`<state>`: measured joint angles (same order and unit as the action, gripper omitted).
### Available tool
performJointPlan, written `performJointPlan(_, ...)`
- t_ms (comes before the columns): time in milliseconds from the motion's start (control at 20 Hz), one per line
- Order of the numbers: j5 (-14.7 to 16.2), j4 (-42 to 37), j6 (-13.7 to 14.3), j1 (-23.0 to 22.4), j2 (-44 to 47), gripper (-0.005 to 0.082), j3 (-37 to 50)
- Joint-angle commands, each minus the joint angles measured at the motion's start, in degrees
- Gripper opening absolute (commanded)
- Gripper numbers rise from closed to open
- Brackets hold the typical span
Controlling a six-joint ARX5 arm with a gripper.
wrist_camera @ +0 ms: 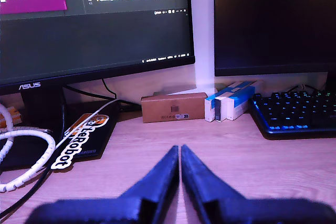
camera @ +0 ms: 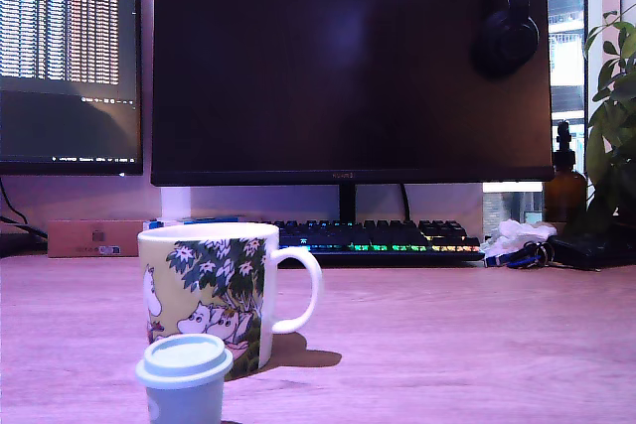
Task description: Pick up the coffee capsules on the table and drop them inside the coffee cup
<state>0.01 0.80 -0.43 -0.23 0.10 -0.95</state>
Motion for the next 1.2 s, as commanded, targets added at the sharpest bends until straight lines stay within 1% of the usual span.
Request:
performJointPlan(0, 6.84, -5.14, -1.70, 3.10, 1.99, -0.0019, 0.98)
performJointPlan(350, 6.86, -5.16, -1.70, 3.10, 1.99, -0.0019, 0.98)
performJointPlan(450, 7.30, -5.20, -1.73, 3.08, 1.99, -0.0019, 0.98)
performJointPlan(500, 8.24, -5.18, -1.77, 3.08, 1.99, -0.0019, 0.98)
performJointPlan(550, 9.57, -5.14, -1.77, 3.06, 1.99, -0.0019, 0.98)
performJointPlan(650, 12.37, -5.14, -3.04, 3.06, 1.99, -0.0019, 0.98)
performJointPlan(750, 15.15, -4.85, -3.04, 3.06, 2.03, -0.0019, 0.98)
performJointPlan(900, 19.50, -2.23, -3.04, 3.06, 2.16, -0.0019, 0.98)
performJointPlan(950, 21.09, -1.66, -3.08, 3.06, 2.14, -0.0019, 0.98)
performJointPlan(1050, 25.09, -1.88, -4.15, 2.73, 2.16, -0.0019, 0.98)
performJointPlan(1150, 28.65, -1.81, -4.39, 1.49, 2.16, -0.0019, 0.98)
